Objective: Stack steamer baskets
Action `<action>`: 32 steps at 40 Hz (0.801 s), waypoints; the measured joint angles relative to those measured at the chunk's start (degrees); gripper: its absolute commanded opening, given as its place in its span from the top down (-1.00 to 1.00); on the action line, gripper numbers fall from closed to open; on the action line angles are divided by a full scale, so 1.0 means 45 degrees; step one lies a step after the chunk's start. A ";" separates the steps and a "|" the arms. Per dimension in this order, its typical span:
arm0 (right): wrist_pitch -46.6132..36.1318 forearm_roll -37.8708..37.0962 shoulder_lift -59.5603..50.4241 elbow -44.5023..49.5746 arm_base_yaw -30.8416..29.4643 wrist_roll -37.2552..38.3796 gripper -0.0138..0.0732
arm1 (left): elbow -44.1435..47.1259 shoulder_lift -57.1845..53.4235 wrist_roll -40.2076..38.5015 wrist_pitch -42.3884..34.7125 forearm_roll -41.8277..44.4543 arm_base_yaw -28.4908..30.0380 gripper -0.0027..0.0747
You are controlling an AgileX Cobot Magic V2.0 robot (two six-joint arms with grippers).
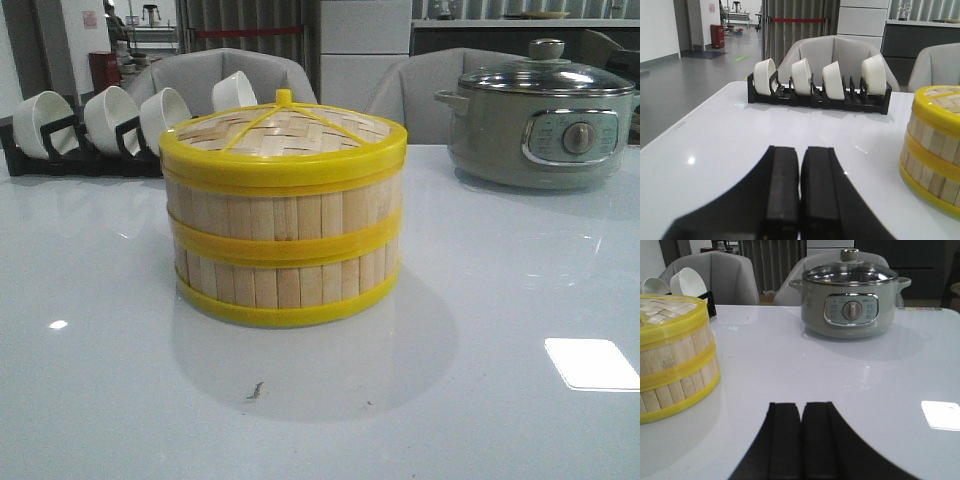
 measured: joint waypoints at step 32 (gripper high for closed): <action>-0.0354 -0.0419 0.0000 0.0000 0.0000 0.0045 0.56 | 0.0000 0.0000 0.0000 0.0000 0.0000 0.0000 0.67</action>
